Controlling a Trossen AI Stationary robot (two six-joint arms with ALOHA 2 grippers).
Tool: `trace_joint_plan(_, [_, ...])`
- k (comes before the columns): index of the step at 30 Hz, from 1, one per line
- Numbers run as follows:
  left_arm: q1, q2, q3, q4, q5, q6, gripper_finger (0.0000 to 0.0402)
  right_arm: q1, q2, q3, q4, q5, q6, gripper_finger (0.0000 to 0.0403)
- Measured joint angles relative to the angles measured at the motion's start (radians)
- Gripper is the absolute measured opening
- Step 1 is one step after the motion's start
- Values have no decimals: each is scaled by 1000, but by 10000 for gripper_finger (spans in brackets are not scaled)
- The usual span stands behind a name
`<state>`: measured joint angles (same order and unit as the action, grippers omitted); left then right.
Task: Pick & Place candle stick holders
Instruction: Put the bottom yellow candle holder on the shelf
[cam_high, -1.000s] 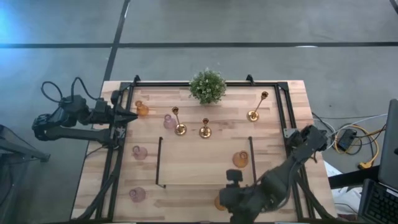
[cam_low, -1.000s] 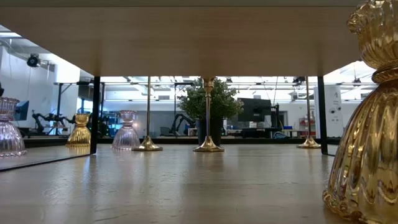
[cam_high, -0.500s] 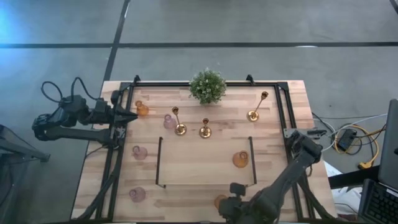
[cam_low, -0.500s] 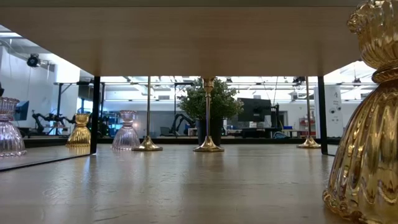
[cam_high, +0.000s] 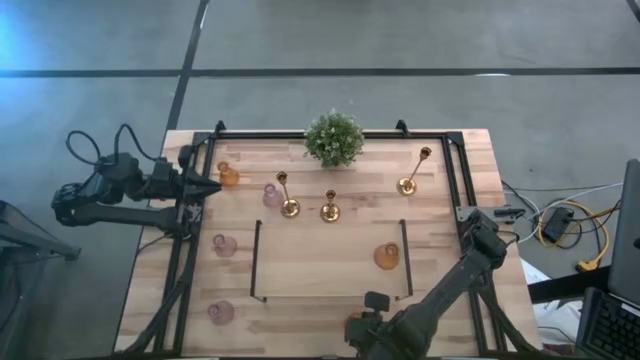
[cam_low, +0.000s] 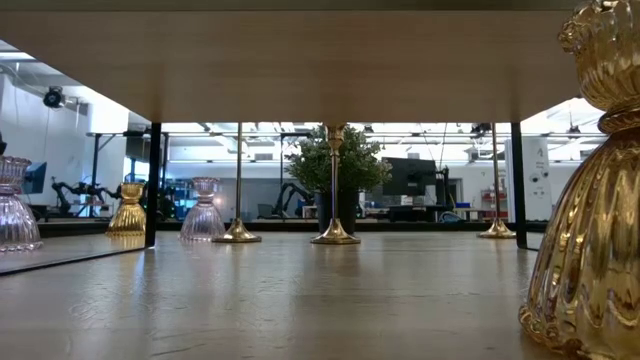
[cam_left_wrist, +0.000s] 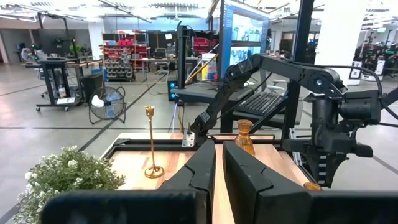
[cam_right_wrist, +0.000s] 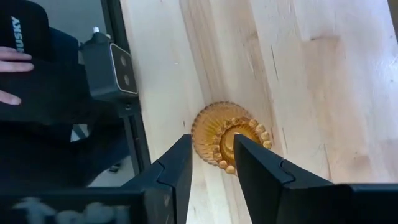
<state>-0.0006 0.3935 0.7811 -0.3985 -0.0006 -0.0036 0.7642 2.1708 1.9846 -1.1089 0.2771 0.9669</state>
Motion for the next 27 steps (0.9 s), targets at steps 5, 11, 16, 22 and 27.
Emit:
trace_joint_plan(5, [0, 0, 0, 0, 0, 0, 37, -5, 2, -6, -2, -28, 22, 118])
trace_joint_plan(11, [0, 0, 0, 0, 0, 0, 37, -7, 16, -8, -1, -48, 24, 112])
trace_joint_plan(16, [0, 0, 0, 0, 0, 0, 37, -9, 36, -9, 0, -51, 25, 107])
trace_joint_plan(22, [0, 0, 0, 0, 0, 0, 37, -14, 61, -9, -11, -50, 18, 95])
trace_joint_plan(27, [0, 0, 0, 0, 0, 0, 37, -21, 63, -8, -17, -72, 16, 50])
